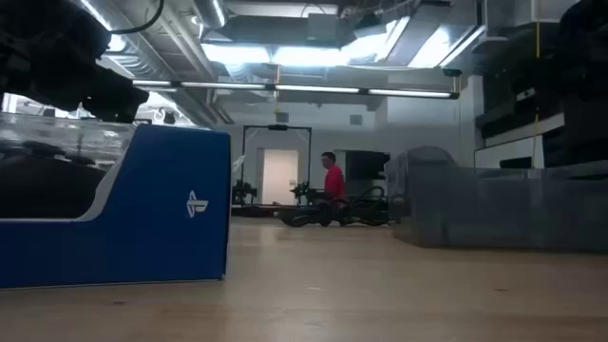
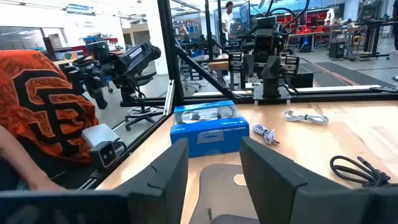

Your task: Pick and place USB-C Cables

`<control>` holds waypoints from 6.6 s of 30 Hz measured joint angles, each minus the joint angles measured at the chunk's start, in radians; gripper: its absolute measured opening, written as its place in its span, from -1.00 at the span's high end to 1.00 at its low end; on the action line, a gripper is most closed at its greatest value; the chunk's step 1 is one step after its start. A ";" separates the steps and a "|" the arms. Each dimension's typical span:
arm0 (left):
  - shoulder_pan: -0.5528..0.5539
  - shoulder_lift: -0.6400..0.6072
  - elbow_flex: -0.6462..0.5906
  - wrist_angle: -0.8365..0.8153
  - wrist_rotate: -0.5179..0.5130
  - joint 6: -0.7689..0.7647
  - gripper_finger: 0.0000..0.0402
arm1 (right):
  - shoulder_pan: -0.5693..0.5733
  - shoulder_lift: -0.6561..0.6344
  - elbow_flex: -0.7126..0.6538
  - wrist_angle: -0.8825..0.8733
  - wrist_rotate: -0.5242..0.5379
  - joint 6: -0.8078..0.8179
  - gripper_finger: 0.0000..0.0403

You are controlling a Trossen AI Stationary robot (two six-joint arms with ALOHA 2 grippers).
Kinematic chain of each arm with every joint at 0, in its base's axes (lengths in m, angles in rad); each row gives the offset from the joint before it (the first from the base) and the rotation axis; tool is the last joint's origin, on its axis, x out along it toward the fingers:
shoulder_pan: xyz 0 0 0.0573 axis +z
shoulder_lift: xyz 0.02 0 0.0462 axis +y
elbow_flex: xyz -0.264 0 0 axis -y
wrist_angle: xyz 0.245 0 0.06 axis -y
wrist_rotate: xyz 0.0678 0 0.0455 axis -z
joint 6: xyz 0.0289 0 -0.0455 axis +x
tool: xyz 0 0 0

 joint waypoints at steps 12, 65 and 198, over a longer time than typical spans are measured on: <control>0.000 0.000 0.000 0.000 0.000 0.000 0.45 | 0.000 0.000 0.000 0.000 0.000 0.000 0.25; 0.000 -0.001 0.001 0.184 -0.432 0.024 0.45 | -0.561 0.982 0.835 -0.633 0.464 0.165 0.25; 0.228 1.176 1.046 -1.222 -0.334 -0.244 0.45 | -0.205 1.137 0.930 -0.765 0.106 0.354 0.82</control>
